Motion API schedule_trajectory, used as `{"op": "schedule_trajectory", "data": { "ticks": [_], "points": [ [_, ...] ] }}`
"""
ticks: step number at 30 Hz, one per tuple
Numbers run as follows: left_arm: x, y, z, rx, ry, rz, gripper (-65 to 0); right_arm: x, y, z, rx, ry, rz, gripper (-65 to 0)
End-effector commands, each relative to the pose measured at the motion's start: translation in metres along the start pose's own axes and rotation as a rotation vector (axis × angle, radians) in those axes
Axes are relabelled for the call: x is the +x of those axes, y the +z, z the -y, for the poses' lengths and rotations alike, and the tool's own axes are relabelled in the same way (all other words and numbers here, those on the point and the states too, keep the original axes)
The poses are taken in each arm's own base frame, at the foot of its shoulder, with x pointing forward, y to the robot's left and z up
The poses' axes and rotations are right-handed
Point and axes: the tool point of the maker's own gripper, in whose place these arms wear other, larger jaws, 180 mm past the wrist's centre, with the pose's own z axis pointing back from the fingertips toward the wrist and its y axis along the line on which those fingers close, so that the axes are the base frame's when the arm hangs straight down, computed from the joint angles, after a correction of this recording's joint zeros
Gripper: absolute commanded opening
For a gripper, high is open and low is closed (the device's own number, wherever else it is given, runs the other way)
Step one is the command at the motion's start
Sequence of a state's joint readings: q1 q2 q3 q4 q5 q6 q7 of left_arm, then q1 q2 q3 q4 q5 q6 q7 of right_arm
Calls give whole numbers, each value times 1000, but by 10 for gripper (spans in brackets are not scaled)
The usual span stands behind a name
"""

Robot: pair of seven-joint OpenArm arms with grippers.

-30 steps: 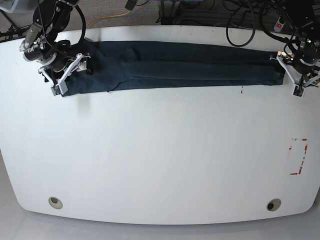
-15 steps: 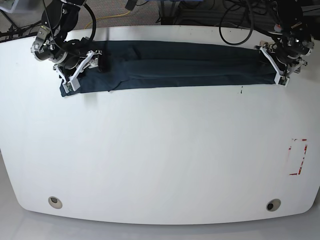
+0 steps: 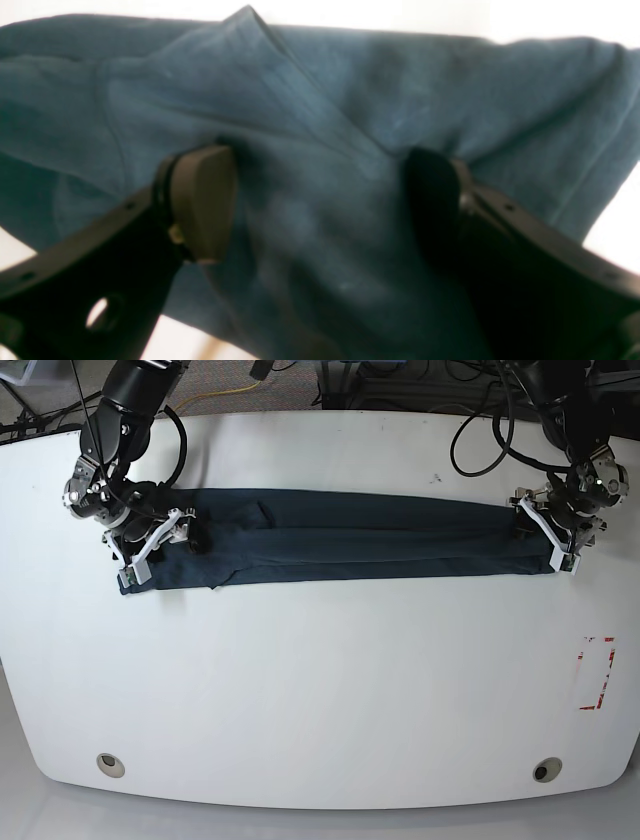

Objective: Fold the T-shirt properly
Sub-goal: 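Adjust both grippers' grips on the ends of the folded strip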

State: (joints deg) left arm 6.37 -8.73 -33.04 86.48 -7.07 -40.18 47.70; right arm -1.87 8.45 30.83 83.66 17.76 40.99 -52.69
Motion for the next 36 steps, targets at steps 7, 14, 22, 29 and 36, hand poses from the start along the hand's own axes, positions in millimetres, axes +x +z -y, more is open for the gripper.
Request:
{"op": "schedule_trajectory", "data": {
  "ticks": [7,14,22,29,36],
  "points": [
    [52,38,-9,64,-71,111,-222,5,11,11,-72,49,-49,-141],
    [46,50,-35,89,59,134,-140,3,10,10,-70,48,-50,-141],
    [25,27,-37,25,171,93,-90,3,10,10,-69,47,-51,-141],
    [19,12,-29,-74,267,106,-90,3,10,10,-69,47,-51,-141],
    [22,11,-24,-114,301,136,-93,3,10,10,-69,47,-51,-141]
  ]
}}
